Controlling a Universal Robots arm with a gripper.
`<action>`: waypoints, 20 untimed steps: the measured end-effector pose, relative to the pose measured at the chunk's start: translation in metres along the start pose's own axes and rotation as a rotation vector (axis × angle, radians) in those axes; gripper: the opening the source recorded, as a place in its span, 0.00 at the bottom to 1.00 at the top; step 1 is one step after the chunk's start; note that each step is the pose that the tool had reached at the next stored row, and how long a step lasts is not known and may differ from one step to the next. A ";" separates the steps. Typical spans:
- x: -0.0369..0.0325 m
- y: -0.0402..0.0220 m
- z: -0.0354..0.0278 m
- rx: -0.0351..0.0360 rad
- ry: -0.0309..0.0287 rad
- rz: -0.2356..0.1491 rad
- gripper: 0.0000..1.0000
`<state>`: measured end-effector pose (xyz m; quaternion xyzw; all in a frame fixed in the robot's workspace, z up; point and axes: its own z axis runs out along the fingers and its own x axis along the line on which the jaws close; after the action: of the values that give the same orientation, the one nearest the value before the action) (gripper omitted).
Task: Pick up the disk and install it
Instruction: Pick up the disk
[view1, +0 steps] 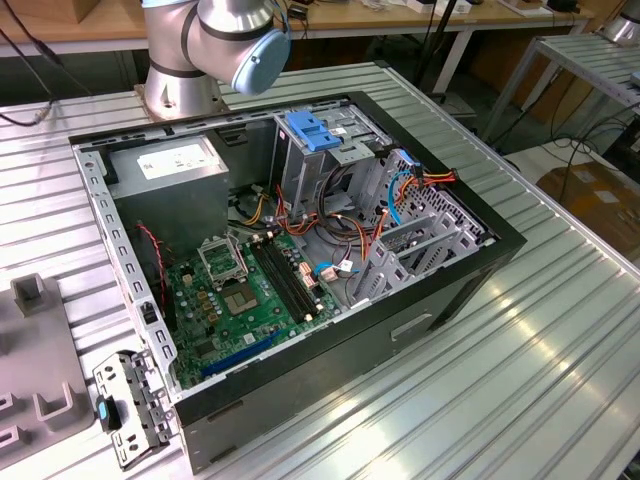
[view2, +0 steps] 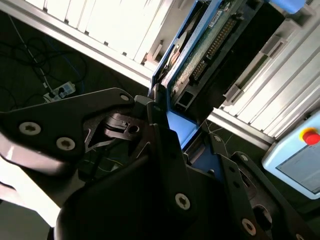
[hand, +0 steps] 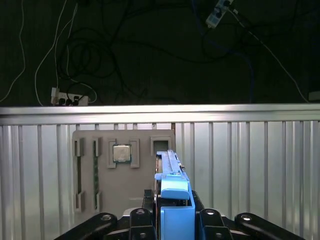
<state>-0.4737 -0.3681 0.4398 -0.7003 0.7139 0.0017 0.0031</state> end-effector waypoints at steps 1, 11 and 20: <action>0.0000 0.0000 -0.0016 0.0000 0.0000 0.000 0.37; -0.0001 -0.0001 -0.0171 0.0000 -0.0001 0.000 0.37; -0.0006 -0.0064 -0.0649 0.0000 -0.0002 0.000 0.37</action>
<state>-0.4674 -0.3681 0.5047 -0.7003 0.7139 0.0018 0.0031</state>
